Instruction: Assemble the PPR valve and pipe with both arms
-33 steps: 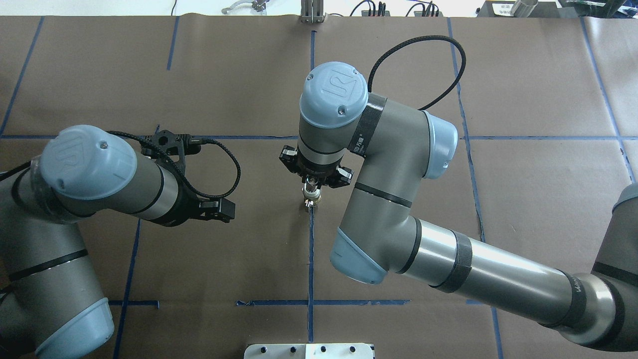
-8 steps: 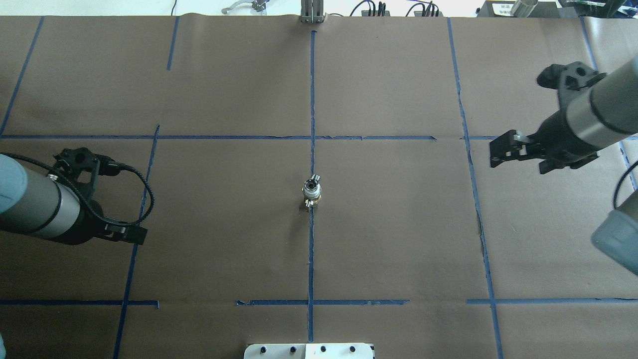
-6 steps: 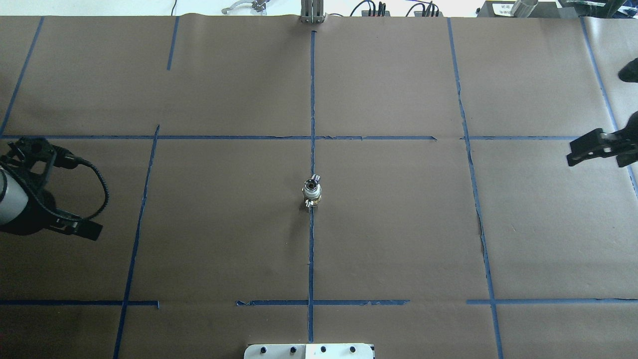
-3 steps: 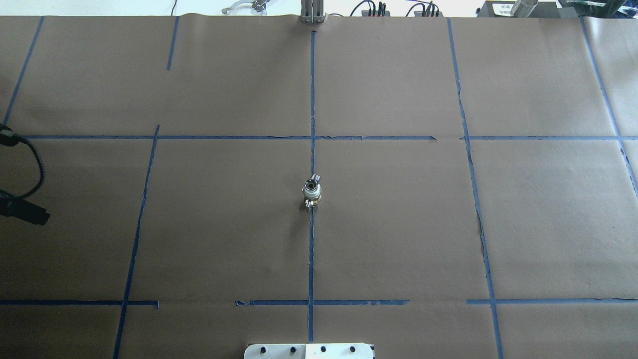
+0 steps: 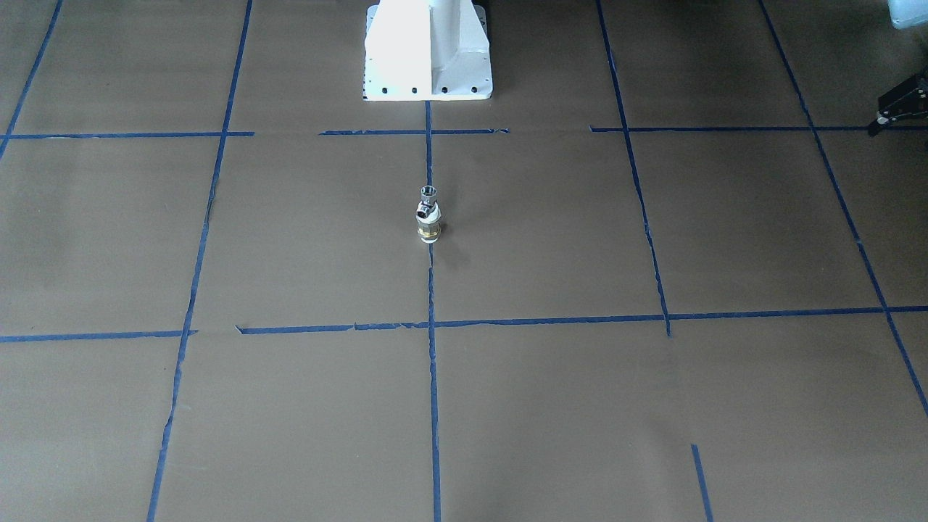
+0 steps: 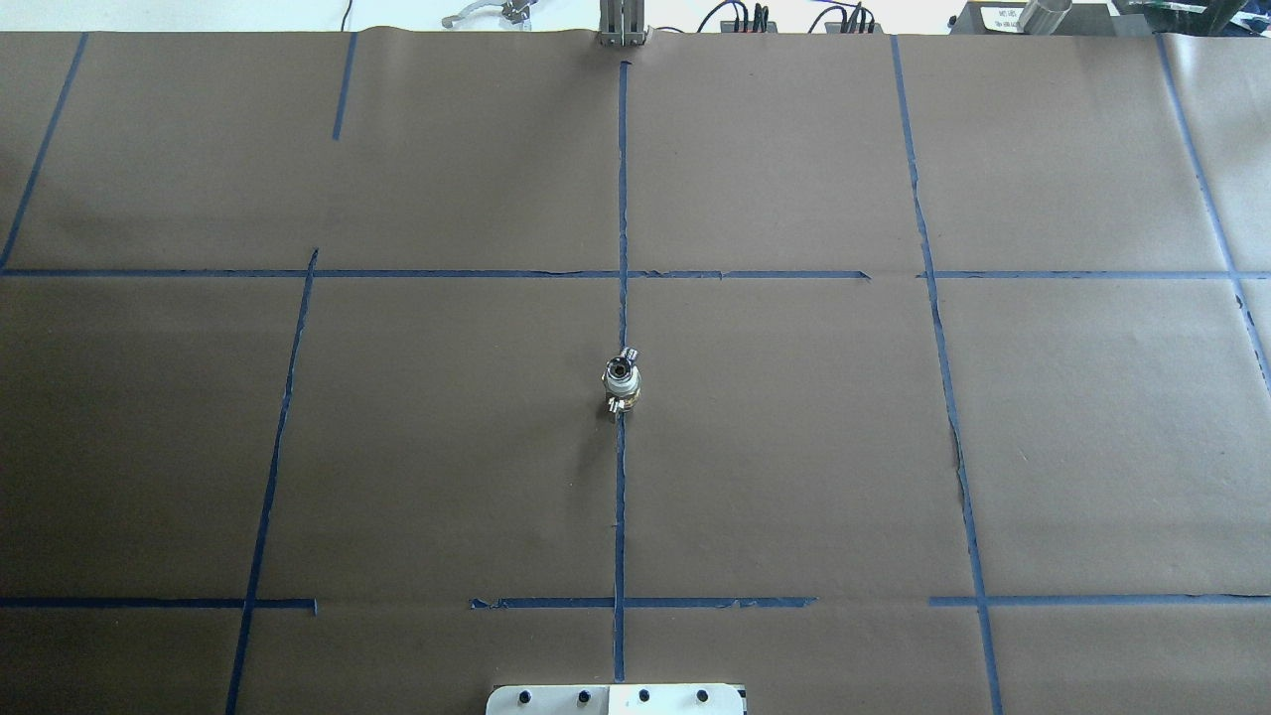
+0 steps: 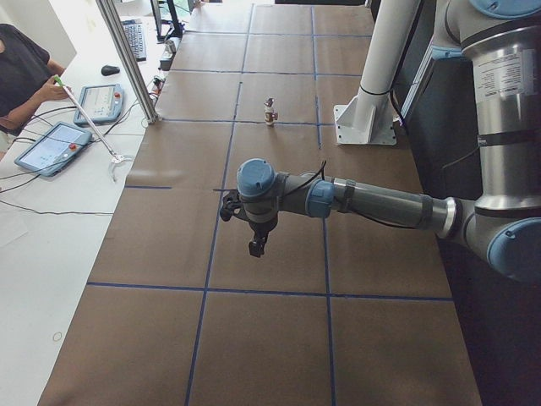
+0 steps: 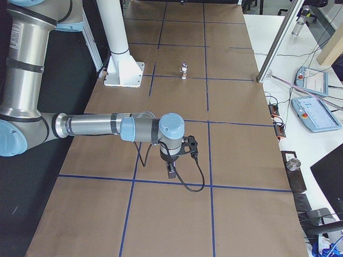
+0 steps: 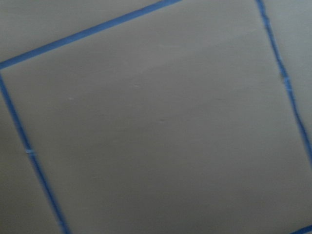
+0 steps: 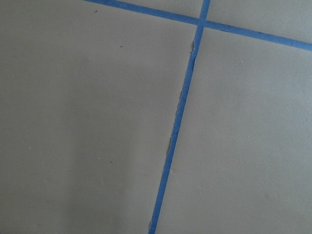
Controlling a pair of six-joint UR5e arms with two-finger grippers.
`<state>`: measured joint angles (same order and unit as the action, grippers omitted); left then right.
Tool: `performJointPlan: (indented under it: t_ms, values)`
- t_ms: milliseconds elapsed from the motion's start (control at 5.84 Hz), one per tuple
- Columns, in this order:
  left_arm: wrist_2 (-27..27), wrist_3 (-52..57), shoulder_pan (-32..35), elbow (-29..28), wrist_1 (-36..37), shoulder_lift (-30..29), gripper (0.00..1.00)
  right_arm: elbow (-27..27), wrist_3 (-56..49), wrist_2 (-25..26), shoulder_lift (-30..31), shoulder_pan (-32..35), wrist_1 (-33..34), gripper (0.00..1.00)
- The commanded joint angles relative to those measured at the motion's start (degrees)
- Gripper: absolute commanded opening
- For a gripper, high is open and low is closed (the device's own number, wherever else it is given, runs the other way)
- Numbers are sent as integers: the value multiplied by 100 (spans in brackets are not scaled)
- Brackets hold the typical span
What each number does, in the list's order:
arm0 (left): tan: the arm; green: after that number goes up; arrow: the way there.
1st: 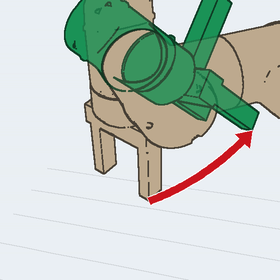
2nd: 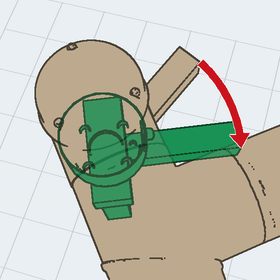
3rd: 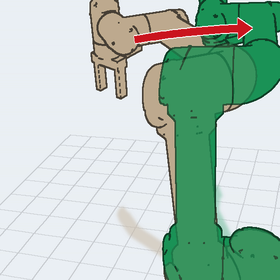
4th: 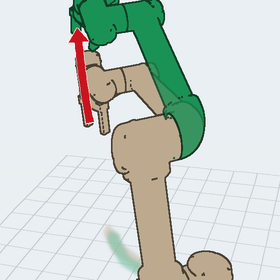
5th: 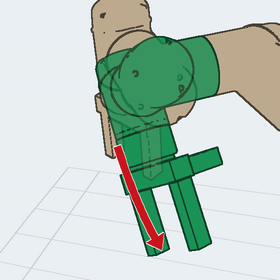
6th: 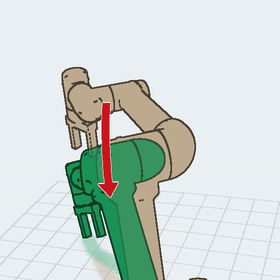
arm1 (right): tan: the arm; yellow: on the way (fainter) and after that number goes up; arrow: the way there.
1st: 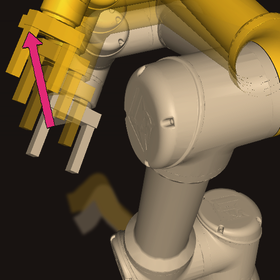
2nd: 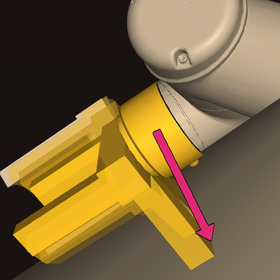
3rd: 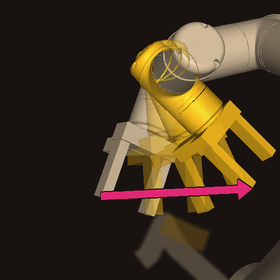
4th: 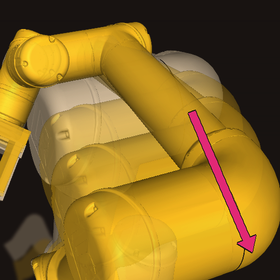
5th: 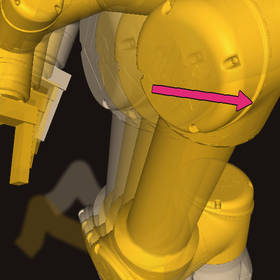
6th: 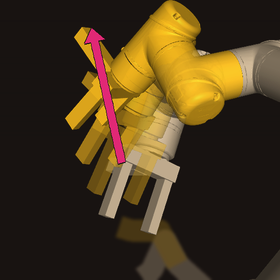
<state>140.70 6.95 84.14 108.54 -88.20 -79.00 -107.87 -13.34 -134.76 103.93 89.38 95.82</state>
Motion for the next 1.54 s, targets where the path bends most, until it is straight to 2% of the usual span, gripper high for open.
performJointPlan:
  t_ms: [0, 171, 342, 1370]
  values:
    - [-538, -158, 243, 52, -65, 304, 100, -6, 112, -67, -101, 18, 7, 100]
    - [-543, -159, 243, 79, -65, 350, 100, -102, 95, -407, -92, 18, -10, 100]
    - [-543, -150, 252, 71, -65, 394, 100, -268, 42, -384, -58, 78, -2, 100]
    - [-569, -185, 454, -35, 5, 482, 100, -261, 130, -50, -13, 79, 42, 100]
